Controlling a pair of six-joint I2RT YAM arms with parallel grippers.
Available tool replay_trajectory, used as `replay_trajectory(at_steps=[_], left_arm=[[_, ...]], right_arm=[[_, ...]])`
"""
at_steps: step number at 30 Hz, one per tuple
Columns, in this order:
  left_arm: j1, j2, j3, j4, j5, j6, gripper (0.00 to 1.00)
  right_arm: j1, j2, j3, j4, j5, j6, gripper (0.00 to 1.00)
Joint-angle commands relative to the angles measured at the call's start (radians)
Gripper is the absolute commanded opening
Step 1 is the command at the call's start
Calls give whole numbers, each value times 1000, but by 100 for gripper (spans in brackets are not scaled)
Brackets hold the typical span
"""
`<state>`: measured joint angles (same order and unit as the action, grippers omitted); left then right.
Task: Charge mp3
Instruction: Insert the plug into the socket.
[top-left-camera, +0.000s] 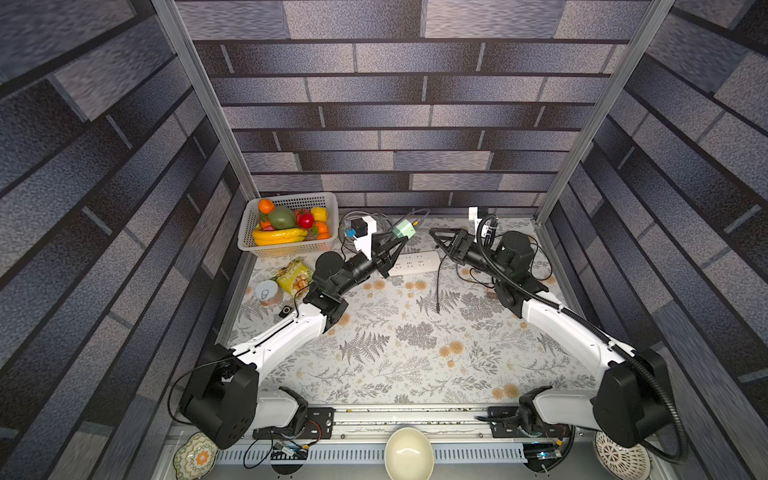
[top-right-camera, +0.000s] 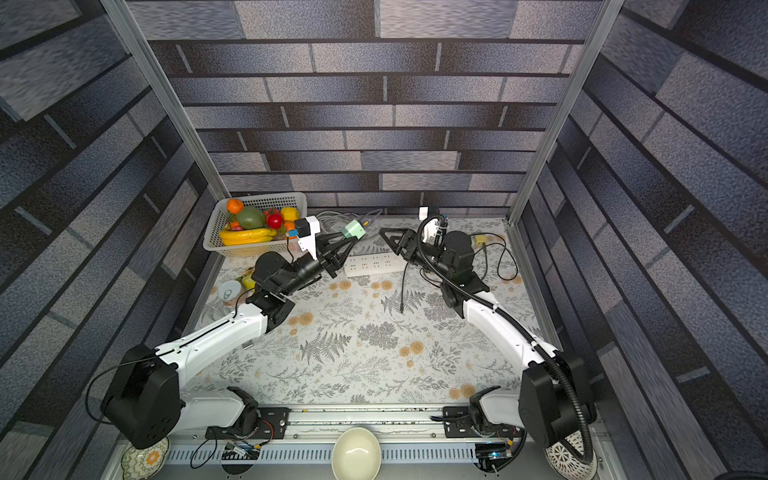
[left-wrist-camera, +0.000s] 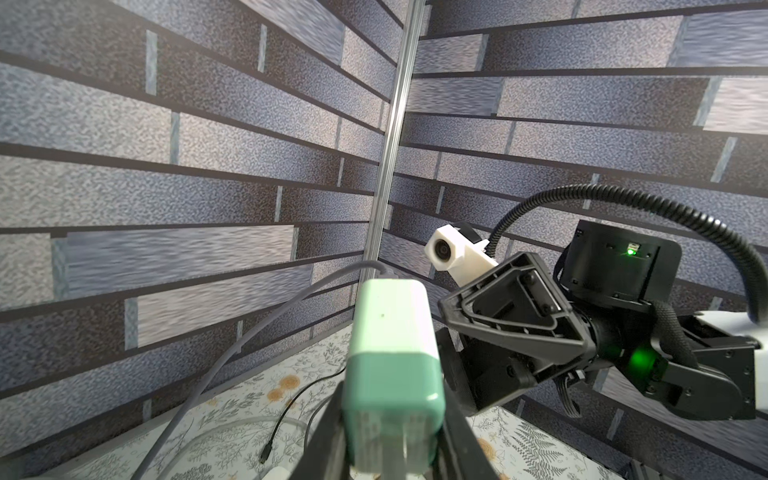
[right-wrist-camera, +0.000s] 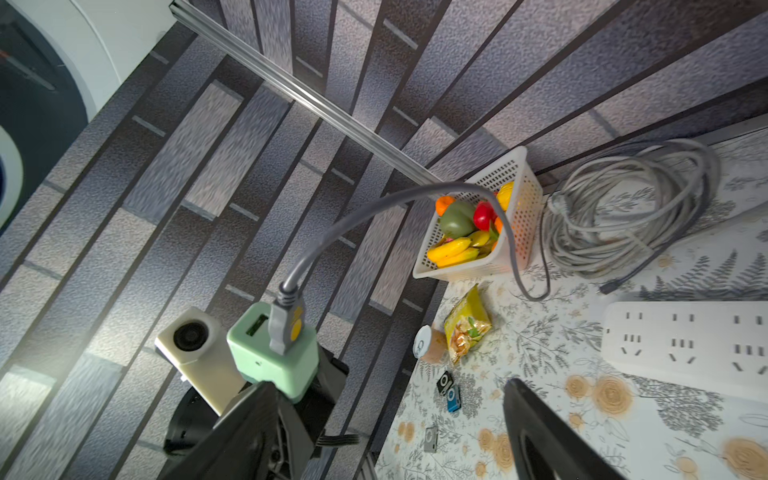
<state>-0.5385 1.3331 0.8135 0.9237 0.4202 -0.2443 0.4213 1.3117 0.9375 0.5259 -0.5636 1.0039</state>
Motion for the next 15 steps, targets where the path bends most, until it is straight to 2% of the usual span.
replay_trajectory(at_steps=[1,6,10,15], left_arm=[[-28,39,-27,164,-47,171,10],[-37,86,-27,179,-89,208,9],[-50,101,-32,209,-79,224,9],[-60,120,-40,251,-52,231,9]], right_arm=[[25,11,15,131,-49,94,85],[53,-3,10,126,-43,113,85],[64,9,26,36,-33,74,83],[77,46,33,53,-22,78,81]])
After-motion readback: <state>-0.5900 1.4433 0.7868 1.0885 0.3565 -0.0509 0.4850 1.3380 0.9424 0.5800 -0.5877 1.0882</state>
